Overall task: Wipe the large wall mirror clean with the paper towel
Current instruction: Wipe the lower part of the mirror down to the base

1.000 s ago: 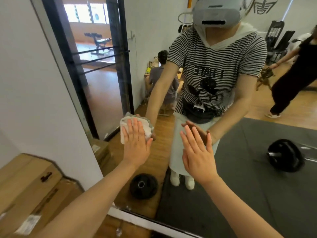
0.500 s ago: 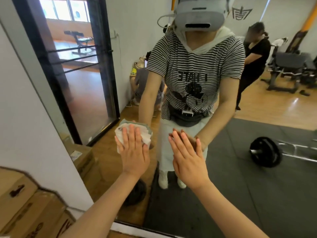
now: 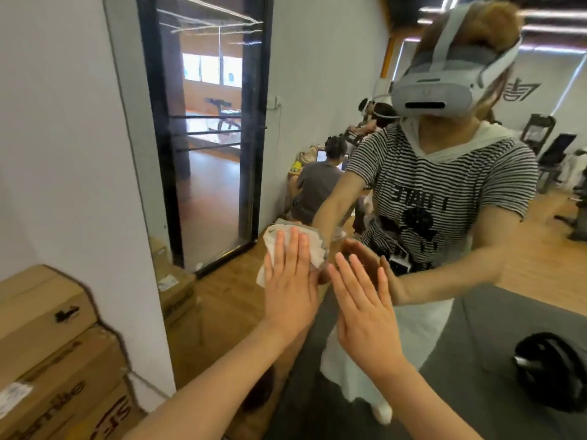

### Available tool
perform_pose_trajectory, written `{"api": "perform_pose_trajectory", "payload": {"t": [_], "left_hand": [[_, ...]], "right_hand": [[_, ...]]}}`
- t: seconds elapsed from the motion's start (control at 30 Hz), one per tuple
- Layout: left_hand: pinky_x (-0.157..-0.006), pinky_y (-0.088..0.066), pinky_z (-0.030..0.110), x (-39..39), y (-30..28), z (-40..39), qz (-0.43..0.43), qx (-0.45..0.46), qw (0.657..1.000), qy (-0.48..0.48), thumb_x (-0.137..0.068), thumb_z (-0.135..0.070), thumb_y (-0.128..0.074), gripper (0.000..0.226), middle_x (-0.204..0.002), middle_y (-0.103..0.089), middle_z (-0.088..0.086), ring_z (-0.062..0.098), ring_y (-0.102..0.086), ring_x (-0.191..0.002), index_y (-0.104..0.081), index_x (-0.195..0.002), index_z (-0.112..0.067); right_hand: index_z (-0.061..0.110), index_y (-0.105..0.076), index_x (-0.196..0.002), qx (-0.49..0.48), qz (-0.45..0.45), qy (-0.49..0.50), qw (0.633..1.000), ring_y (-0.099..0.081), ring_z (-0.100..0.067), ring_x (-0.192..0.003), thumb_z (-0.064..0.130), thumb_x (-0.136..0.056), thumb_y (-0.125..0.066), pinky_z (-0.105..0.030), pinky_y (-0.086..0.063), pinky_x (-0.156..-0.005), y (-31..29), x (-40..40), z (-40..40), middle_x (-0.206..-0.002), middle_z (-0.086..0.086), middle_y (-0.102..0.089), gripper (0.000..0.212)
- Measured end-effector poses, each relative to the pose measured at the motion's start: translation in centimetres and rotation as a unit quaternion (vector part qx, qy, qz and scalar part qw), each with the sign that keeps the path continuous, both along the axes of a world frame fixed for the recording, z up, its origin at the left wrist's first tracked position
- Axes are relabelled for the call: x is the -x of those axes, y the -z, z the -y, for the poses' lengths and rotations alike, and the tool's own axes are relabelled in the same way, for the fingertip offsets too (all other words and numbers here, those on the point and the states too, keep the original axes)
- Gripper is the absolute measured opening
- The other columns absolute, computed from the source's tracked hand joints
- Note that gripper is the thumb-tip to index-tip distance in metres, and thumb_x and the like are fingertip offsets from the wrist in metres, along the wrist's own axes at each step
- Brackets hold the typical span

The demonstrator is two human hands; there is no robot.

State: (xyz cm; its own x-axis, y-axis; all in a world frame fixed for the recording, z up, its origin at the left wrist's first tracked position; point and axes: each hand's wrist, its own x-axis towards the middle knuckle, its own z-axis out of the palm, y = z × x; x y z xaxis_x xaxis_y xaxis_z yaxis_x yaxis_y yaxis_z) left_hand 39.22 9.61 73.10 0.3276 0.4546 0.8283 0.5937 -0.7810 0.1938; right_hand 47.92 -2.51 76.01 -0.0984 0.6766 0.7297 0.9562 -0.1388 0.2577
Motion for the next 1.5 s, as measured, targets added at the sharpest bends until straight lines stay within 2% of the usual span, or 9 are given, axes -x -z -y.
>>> {"api": "perform_pose_trajectory", "payload": {"t": [0.17,0.3,0.4,0.5,0.83,1.07,1.27,1.37,1.5], "left_hand": [[-0.115,-0.018,0.05,0.4,1.0,-3.1,0.025,-0.007,0.998,0.06,-0.086,-0.043,-0.042,0.072,-0.151,-0.023,0.008,0.024,-0.021,-0.14,-0.023,-0.149,-0.013],[-0.115,-0.005,0.012,1.5,1.8,-4.1,0.137,-0.002,0.966,0.217,-0.086,-0.03,-0.065,0.08,-0.154,-0.013,-0.021,-0.009,-0.008,-0.141,-0.014,-0.147,-0.042],[-0.114,-0.014,0.011,3.5,5.2,-4.9,0.256,0.004,0.927,0.275,-0.087,-0.042,-0.05,0.067,-0.151,-0.013,-0.027,-0.017,-0.011,-0.138,-0.012,-0.142,-0.049],[-0.122,-0.005,0.031,3.4,8.2,-6.8,0.224,-0.032,0.955,0.194,-0.09,-0.049,-0.031,0.065,-0.153,0.003,-0.019,-0.008,0.01,-0.143,0.002,-0.145,-0.037],[-0.117,0.01,0.032,0.8,9.6,-9.5,0.227,-0.059,0.968,0.089,-0.092,-0.055,-0.011,0.067,-0.159,0.008,-0.009,-0.007,0.025,-0.14,0.001,-0.151,-0.025],[-0.117,0.011,0.025,0.8,9.6,-9.2,0.236,-0.062,0.963,0.112,-0.089,-0.059,-0.012,0.071,-0.159,0.006,-0.01,-0.011,0.023,-0.139,0.001,-0.151,-0.026],[-0.118,0.009,0.023,0.5,9.7,-9.6,0.237,-0.1,0.964,0.072,-0.093,-0.05,-0.017,0.067,-0.16,-0.005,-0.003,-0.007,0.018,-0.142,-0.006,-0.152,-0.018],[-0.117,0.012,0.02,0.5,9.8,-9.6,0.235,-0.119,0.963,0.058,-0.096,-0.046,-0.022,0.066,-0.16,-0.01,0.002,-0.003,0.014,-0.145,-0.009,-0.152,-0.014],[-0.119,-0.006,0.037,0.4,9.8,-9.5,0.23,-0.114,0.966,0.042,-0.095,-0.048,-0.018,0.067,-0.159,-0.008,0.001,0.012,-0.001,-0.147,-0.008,-0.151,-0.013]], "right_hand": [[0.006,-0.055,-0.131,-0.039,0.111,-0.083,0.99,-0.039,-0.023,-0.132,0.021,-0.081,-0.037,-0.037,-0.014,-0.113,-1.6,0.9,-4.5,-0.14,-0.008,-0.05,0.055],[0.003,-0.06,-0.127,-0.051,0.123,-0.004,0.991,-0.055,-0.029,-0.125,0.028,-0.082,-0.036,-0.039,-0.022,-0.11,-0.5,1.7,-8.2,-0.134,-0.013,-0.058,0.057],[0.0,-0.027,-0.146,-0.071,0.138,0.075,0.985,-0.029,-0.03,-0.143,0.04,-0.099,-0.026,-0.039,-0.005,-0.12,0.5,2.9,-8.7,-0.155,-0.017,-0.025,0.062],[0.0,0.014,-0.149,-0.04,0.172,0.154,0.972,0.012,-0.032,-0.148,0.054,-0.101,-0.019,-0.039,0.02,-0.11,0.8,3.6,-8.8,-0.159,-0.018,0.016,0.079],[0.004,0.002,-0.153,-0.065,0.165,0.176,0.968,0.018,-0.036,-0.146,0.026,-0.102,-0.033,-0.049,0.02,-0.106,2.5,6.0,-10.6,-0.158,-0.019,0.022,0.066],[0.007,0.023,-0.146,-0.115,0.103,0.095,0.983,0.025,-0.024,-0.143,0.058,-0.082,0.018,-0.037,0.02,-0.111,3.0,5.3,-12.8,-0.149,-0.009,0.033,0.082],[0.006,0.012,-0.148,-0.142,0.175,0.129,0.966,0.015,-0.027,-0.145,0.046,-0.095,0.003,-0.042,0.013,-0.113,2.5,1.8,-10.8,-0.157,-0.014,0.016,0.067],[0.002,-0.02,-0.15,-0.189,0.168,0.164,0.953,-0.018,-0.031,-0.145,0.045,-0.097,-0.014,-0.048,-0.011,-0.115,2.6,-1.1,-6.9,-0.157,-0.018,-0.018,0.069],[0.001,-0.025,-0.15,-0.23,0.155,0.195,0.941,-0.024,-0.031,-0.144,0.043,-0.101,-0.016,-0.043,-0.013,-0.117,3.6,-6.0,-0.5,-0.156,-0.018,-0.023,0.065]]}}
